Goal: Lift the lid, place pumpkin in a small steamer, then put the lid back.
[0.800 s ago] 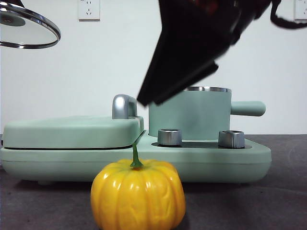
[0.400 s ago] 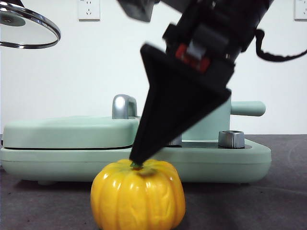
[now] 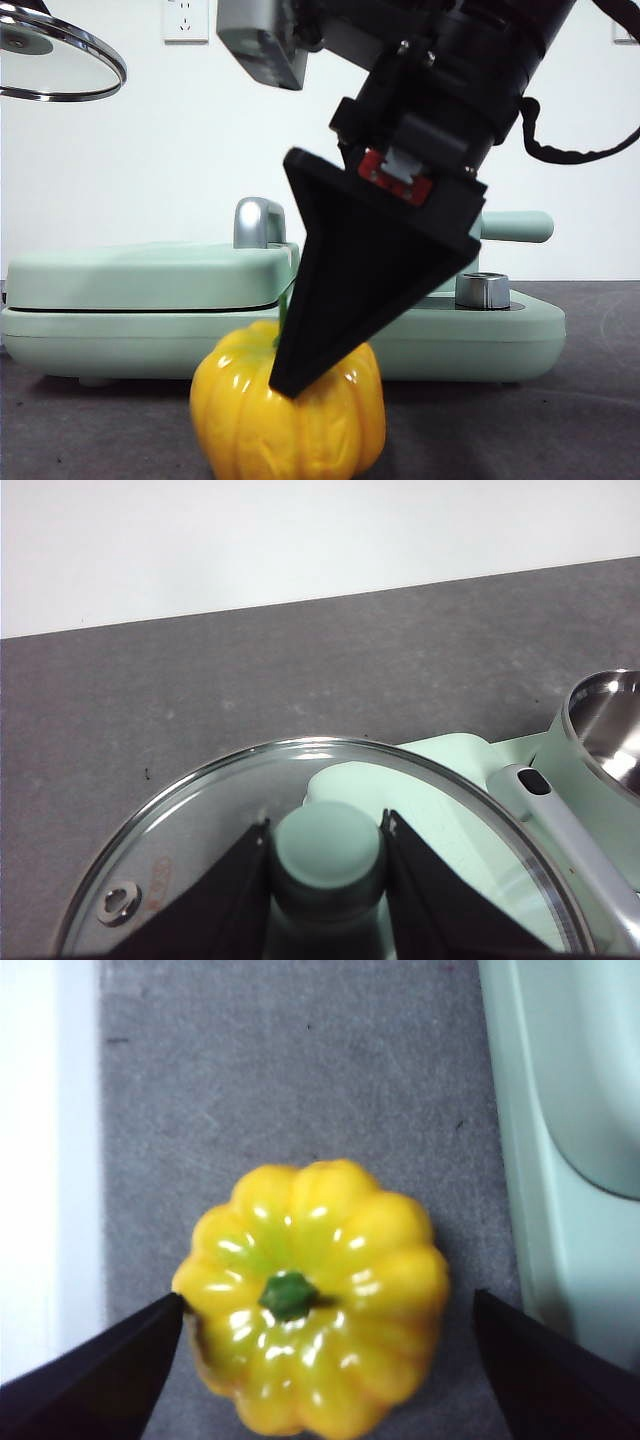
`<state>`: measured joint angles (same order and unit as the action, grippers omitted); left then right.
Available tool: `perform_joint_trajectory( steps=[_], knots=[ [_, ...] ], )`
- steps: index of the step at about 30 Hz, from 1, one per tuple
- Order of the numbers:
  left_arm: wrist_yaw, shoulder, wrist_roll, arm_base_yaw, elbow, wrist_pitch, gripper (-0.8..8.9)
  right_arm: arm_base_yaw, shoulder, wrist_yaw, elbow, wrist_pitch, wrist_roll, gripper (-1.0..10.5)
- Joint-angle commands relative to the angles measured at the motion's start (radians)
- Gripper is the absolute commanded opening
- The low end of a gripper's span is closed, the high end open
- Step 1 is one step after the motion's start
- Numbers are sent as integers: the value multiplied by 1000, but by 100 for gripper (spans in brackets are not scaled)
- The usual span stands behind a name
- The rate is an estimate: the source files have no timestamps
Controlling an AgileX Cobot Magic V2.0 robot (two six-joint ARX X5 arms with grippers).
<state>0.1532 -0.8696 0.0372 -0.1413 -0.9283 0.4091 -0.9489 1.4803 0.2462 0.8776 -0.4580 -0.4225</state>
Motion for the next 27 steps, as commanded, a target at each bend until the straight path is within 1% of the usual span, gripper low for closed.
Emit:
perform_joint_trajectory(
  steps=[1, 10, 12, 18, 27],
  knots=[
    [0, 3, 3, 0, -16, -35, 11, -12, 31, -3, 14, 8, -8, 466],
    [0, 3, 3, 0, -16, -35, 11, -13, 38, 1, 14, 6, -3, 464],
    [0, 2, 3, 0, -16, -35, 11, -14, 38, 14, 14, 0, -3, 463],
    [0, 3, 3, 0, -16, -35, 11, -18, 38, 19, 14, -32, 7, 407],
    [0, 2, 4, 0, -16, -35, 11, -18, 13, 27, 23, -55, 101, 400]
  ],
)
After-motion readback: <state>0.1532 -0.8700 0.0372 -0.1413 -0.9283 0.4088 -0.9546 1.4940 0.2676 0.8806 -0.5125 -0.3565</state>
